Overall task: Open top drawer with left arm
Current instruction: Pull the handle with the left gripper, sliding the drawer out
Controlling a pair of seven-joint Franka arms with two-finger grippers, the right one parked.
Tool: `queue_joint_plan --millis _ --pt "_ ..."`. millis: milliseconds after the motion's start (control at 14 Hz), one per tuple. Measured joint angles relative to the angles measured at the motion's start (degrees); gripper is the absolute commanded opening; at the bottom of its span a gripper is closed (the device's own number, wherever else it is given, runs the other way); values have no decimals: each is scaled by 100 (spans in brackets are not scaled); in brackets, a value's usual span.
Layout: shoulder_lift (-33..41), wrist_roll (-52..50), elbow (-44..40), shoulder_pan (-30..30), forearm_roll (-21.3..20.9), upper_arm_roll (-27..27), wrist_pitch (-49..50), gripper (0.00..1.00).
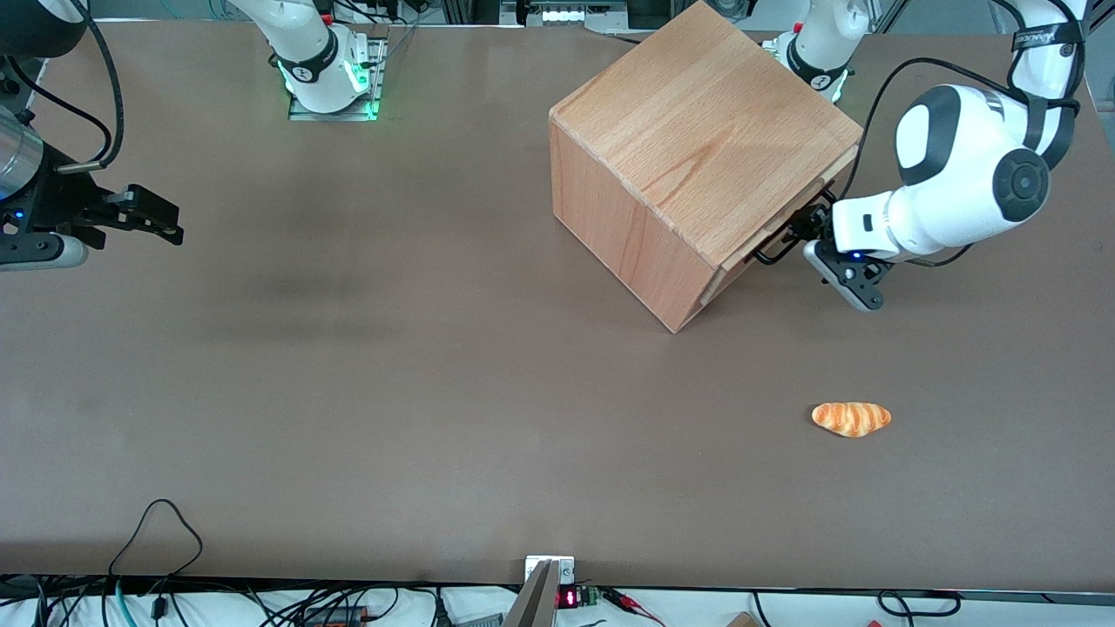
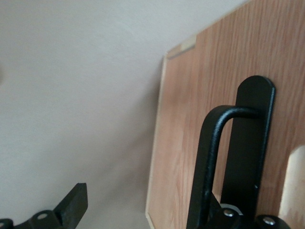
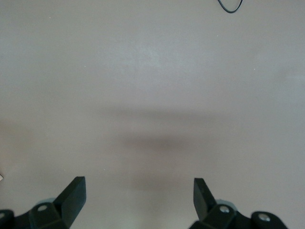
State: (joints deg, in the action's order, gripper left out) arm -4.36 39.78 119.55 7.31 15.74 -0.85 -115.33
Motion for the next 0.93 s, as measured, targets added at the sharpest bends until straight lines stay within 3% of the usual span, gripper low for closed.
queue_joint_plan --millis 929 --pt "-225 -19 -159 -69 -10 -820 -1726 100"
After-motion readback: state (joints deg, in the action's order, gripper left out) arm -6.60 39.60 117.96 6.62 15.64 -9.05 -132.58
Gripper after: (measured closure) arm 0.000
